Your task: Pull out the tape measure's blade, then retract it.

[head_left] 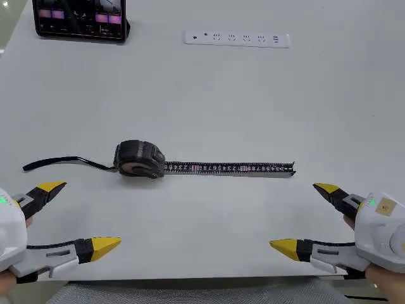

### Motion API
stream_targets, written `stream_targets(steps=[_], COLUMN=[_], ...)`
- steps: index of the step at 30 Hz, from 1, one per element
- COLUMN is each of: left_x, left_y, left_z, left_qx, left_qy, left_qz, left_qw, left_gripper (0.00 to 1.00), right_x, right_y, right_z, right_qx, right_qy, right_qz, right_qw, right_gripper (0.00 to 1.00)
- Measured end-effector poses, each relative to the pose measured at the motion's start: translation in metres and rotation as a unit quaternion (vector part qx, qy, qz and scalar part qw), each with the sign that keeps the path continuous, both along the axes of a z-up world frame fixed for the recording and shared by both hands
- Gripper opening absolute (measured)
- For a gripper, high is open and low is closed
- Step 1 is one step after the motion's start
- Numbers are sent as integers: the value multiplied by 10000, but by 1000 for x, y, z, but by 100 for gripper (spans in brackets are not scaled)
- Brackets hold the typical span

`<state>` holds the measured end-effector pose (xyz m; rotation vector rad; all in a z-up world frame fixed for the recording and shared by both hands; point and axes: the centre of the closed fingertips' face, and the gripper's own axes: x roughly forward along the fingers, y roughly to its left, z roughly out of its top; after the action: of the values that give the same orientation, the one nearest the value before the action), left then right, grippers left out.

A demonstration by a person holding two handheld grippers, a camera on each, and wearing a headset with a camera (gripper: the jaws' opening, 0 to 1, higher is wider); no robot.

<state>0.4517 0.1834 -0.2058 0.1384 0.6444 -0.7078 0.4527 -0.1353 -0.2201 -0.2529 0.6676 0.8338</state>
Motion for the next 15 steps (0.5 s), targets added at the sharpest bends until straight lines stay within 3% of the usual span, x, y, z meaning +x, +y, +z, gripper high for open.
stream_targets(steps=[15], left_x=[3], left_y=[-3], left_z=[2], left_qx=[1], left_qy=[-12], left_qz=[-58], left_qw=[10000], left_gripper=[87], right_x=[1], right_y=[-3], right_z=[-1], right_qx=[-6], right_qy=[1], right_qz=[-31], right_qw=[10000], right_gripper=[86])
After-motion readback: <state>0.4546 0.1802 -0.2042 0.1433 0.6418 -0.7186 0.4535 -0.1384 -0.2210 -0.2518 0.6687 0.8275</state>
